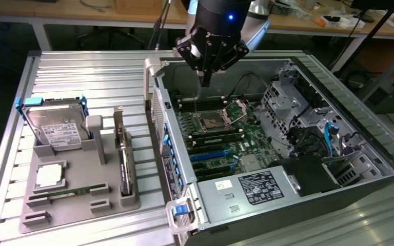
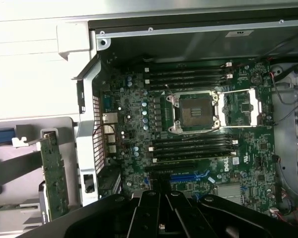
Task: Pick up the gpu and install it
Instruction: 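Reach for the gpu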
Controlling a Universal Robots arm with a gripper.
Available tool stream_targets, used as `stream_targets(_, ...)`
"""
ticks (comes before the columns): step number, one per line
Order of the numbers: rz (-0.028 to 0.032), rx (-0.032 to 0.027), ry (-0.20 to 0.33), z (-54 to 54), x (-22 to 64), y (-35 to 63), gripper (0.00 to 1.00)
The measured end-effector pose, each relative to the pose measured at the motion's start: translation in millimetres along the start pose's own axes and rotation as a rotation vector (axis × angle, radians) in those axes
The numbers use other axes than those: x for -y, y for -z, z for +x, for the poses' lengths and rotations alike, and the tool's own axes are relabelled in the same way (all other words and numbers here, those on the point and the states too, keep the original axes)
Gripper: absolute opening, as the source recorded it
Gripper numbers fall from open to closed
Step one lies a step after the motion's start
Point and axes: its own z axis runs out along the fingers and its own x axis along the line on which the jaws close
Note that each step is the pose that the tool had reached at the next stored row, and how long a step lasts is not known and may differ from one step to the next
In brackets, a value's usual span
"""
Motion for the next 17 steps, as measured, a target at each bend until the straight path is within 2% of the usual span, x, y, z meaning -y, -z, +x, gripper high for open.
stream_targets(17, 0.0, 0.0, 0.0, 13.9, 1.1, 0.3, 0.11)
